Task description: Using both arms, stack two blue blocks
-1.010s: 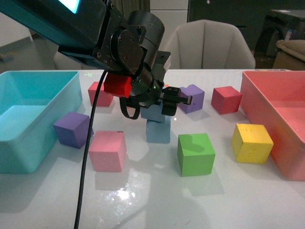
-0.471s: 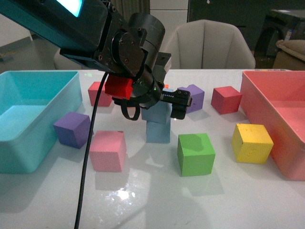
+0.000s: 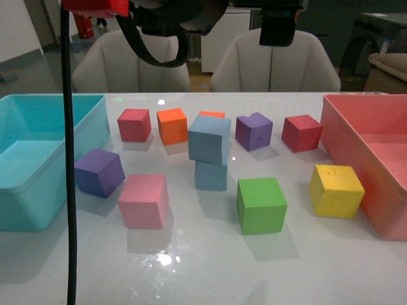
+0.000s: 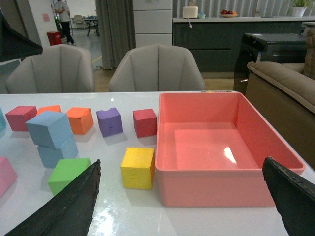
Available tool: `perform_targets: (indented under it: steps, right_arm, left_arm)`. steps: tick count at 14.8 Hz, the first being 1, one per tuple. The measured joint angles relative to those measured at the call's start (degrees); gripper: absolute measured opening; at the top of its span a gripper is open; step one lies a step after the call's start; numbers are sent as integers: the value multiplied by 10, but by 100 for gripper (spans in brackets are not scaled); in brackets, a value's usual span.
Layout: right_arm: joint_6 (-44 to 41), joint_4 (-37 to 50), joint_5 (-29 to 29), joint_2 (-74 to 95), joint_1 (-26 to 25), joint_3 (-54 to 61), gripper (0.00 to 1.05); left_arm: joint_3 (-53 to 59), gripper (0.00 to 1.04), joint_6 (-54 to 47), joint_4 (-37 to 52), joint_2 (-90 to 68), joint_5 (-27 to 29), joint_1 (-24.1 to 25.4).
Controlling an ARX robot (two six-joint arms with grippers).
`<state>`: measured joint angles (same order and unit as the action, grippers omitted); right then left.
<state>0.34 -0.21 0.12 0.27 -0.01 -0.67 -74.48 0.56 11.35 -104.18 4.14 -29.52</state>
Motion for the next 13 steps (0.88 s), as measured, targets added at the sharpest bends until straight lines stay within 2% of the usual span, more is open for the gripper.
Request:
perform_targets:
  steps: [1, 2, 3, 7, 13]
  right_arm:
    - [0, 0, -1, 0, 0, 0, 98]
    - [0, 0, 0, 0, 0, 0, 98]
    - [0, 0, 0, 0, 0, 0, 98]
    - [0, 0, 0, 0, 0, 0, 98]
    - [0, 0, -1, 0, 0, 0, 98]
  left_arm:
    - [70, 87, -4, 141, 33, 102, -7]
    - [173, 75, -5, 230, 98, 183, 5]
    - [245, 66, -5, 265, 157, 203, 28]
    - [348, 49, -5, 296, 263, 198, 72]
    - [432, 31, -5, 318, 336, 169, 99]
